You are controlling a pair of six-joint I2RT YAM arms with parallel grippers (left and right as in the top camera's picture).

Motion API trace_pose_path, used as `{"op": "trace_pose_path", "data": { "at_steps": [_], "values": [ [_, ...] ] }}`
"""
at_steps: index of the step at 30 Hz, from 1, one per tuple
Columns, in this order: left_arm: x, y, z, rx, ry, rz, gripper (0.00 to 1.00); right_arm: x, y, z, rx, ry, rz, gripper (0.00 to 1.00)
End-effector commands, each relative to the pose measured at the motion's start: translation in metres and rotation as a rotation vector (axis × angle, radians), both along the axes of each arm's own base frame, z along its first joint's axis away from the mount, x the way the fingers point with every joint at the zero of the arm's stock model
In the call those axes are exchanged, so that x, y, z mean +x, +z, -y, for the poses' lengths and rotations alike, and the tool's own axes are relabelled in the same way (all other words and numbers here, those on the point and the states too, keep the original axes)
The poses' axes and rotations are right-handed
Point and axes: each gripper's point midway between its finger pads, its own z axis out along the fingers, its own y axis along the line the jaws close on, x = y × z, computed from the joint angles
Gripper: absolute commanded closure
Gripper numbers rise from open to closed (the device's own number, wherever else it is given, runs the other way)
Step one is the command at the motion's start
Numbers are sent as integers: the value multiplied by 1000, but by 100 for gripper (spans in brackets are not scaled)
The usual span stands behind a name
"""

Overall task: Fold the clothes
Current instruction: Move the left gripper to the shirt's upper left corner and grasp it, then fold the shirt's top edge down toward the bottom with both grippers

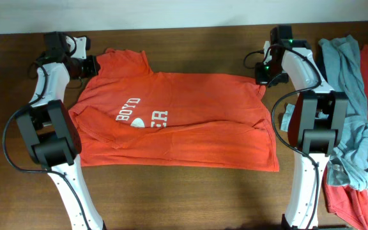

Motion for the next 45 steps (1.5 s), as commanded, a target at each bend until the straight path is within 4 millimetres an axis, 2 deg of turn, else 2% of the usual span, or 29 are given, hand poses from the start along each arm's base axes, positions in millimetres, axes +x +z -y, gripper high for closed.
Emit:
{"op": "trace_pose_path", "data": {
  "at_steps": [1, 8, 12, 13, 14, 15, 18, 21, 26, 34, 36, 37, 38, 41, 45],
  "values": [
    [5, 9, 1, -11, -11, 4, 96, -10, -11, 1, -4, 3, -48, 96],
    [-5, 31, -7, -22, 6, -43, 99, 0, 24, 11, -9, -14, -11, 96],
    [-11, 29, -15, -1, 27, -71, 98, 3, 35, 12, -10, -15, -1, 96],
    [-12, 26, -20, 26, 43, -82, 87, 3, 35, 12, -10, -15, -2, 96],
    [-13, 24, -26, 56, 60, -91, 70, 2, 35, 11, -9, -14, -5, 96],
    [-13, 22, -30, 80, 73, -95, 61, 2, 35, 11, -9, -14, -6, 96],
    [-7, 23, -36, 112, 88, -74, 44, 2, 35, 11, -9, -13, -7, 96],
    [-2, 16, -36, 114, 87, -62, 39, 2, 35, 11, -9, -13, -7, 96],
    [1, -15, -24, 110, 63, -90, 39, 2, 35, 11, -9, -13, -6, 96],
    [8, -45, 5, 119, 9, -102, 40, 2, 35, 11, -10, -13, -6, 96],
    [7, -48, 8, 118, 3, -109, 53, 2, 35, 11, -10, -13, -6, 96],
    [6, -49, 9, 117, 2, -113, 66, 2, 35, 11, -9, -13, -6, 96],
    [5, -49, 9, 116, 2, -119, 72, 2, 35, 11, -10, -13, -6, 96],
    [1, -51, 9, 114, 1, -136, 84, 2, 35, 11, -10, -13, -6, 96],
    [-4, -52, 6, 111, 7, -155, 92, 1, 35, 11, -10, -13, -8, 96]
  ]
}}
